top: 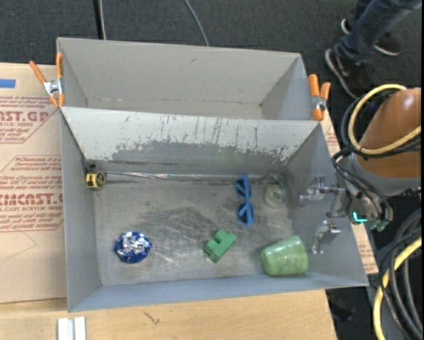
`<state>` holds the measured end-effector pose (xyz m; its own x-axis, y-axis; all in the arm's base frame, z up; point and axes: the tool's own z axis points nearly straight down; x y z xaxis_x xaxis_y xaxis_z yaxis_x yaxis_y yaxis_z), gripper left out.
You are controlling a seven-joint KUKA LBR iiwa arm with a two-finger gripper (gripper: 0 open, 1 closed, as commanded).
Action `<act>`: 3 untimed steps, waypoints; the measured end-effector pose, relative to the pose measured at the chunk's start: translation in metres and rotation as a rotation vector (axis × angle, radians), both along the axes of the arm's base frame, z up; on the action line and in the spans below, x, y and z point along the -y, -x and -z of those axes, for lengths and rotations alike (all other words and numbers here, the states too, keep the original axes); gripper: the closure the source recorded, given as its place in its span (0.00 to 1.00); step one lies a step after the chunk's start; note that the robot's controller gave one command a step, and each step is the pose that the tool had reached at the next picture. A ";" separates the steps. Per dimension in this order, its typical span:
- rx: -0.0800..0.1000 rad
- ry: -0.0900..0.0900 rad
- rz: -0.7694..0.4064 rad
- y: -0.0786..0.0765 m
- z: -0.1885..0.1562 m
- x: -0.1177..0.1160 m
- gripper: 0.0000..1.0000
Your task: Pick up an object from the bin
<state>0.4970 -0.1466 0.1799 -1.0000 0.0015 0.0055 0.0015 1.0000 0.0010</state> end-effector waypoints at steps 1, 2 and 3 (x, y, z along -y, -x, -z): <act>0.002 -0.004 -0.008 0.007 0.041 -0.102 0.00; 0.005 0.002 0.523 -0.044 0.101 -0.162 0.00; 0.005 0.003 0.636 -0.053 0.091 -0.138 0.00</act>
Offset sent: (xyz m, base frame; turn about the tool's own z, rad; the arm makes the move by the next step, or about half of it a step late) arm -0.0061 0.0956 -0.0385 0.0007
